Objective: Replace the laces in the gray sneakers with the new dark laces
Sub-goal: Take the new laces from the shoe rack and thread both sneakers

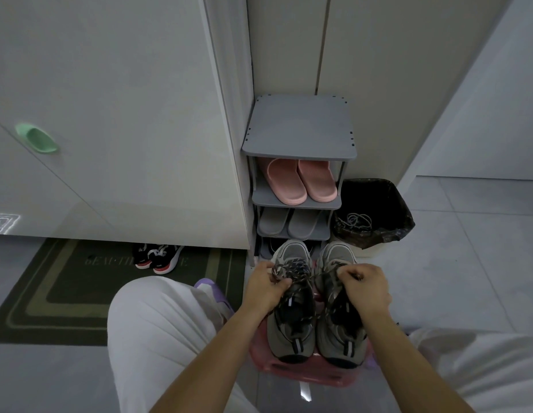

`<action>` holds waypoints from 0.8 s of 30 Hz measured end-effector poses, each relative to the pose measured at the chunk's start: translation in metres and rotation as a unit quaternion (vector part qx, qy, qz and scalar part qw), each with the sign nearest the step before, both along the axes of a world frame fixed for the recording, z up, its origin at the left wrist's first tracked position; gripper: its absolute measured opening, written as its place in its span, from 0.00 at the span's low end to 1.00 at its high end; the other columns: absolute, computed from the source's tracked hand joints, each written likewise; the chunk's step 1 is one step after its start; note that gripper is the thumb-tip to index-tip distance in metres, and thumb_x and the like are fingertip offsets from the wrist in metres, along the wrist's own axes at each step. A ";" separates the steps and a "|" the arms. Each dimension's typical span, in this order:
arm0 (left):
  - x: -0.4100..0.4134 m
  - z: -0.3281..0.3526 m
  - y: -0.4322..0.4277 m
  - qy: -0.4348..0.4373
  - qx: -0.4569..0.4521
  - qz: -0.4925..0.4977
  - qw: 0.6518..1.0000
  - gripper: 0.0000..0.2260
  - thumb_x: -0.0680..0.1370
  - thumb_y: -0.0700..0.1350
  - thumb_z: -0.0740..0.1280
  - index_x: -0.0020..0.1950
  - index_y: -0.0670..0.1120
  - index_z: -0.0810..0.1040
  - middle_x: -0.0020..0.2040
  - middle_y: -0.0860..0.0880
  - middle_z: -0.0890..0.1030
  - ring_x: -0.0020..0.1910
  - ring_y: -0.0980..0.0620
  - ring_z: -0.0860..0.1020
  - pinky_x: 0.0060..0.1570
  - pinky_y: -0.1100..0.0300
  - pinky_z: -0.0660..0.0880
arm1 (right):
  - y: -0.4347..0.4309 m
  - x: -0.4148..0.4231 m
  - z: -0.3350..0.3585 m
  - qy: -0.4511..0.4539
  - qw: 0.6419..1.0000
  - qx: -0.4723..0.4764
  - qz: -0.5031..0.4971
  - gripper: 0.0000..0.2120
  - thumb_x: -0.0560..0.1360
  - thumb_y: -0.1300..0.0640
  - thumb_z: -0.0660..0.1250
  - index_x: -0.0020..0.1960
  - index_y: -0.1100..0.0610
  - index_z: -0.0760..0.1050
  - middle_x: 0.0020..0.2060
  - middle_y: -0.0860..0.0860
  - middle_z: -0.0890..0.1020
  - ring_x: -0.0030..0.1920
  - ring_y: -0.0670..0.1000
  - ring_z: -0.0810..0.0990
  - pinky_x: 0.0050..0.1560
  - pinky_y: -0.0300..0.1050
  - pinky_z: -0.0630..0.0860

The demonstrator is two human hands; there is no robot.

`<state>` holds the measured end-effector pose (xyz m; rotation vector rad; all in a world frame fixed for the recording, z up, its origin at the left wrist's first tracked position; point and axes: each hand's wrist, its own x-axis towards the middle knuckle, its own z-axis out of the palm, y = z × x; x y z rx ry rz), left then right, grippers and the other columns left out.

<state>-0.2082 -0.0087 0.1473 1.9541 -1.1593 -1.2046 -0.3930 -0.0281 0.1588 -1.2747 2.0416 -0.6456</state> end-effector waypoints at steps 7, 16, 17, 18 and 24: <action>-0.002 0.000 0.000 -0.036 -0.009 -0.025 0.999 0.15 0.75 0.42 0.70 0.60 0.42 0.74 0.50 0.46 0.80 0.50 0.48 0.79 0.49 0.60 0.74 | 0.010 0.002 0.007 -0.161 0.987 -0.021 0.008 0.09 0.75 0.59 0.64 0.37 0.49 0.74 0.37 0.52 0.80 0.40 0.54 0.78 0.46 0.50 0.76; 0.000 -0.004 -0.002 -0.022 -0.010 -0.016 1.000 0.14 0.75 0.42 0.70 0.60 0.42 0.74 0.48 0.47 0.79 0.46 0.52 0.77 0.47 0.63 0.72 | 0.003 0.022 0.011 -0.297 0.954 -0.027 0.039 0.10 0.82 0.60 0.53 0.44 0.58 0.68 0.32 0.52 0.79 0.27 0.45 0.74 0.32 0.35 0.70; 0.000 -0.004 -0.002 -0.022 -0.008 -0.016 1.000 0.15 0.75 0.42 0.70 0.60 0.42 0.74 0.49 0.46 0.80 0.46 0.52 0.77 0.47 0.61 0.73 | 0.002 0.020 0.009 -0.288 0.956 -0.031 0.034 0.10 0.82 0.60 0.53 0.44 0.58 0.68 0.32 0.52 0.78 0.28 0.46 0.72 0.34 0.38 0.70; -0.001 -0.005 -0.002 -0.021 -0.007 -0.016 1.000 0.15 0.75 0.43 0.70 0.60 0.43 0.74 0.50 0.46 0.79 0.46 0.52 0.77 0.48 0.60 0.74 | 0.002 0.016 0.007 -0.282 0.959 -0.033 0.026 0.10 0.82 0.60 0.53 0.43 0.57 0.69 0.31 0.51 0.78 0.29 0.47 0.71 0.36 0.41 0.69; -0.002 -0.009 -0.003 -0.022 -0.002 -0.014 1.000 0.17 0.75 0.44 0.70 0.62 0.42 0.73 0.50 0.46 0.79 0.46 0.51 0.77 0.46 0.62 0.73 | 0.003 0.006 0.009 -0.323 0.946 0.000 0.030 0.05 0.78 0.63 0.62 0.45 0.56 0.73 0.36 0.51 0.80 0.36 0.48 0.76 0.44 0.42 0.75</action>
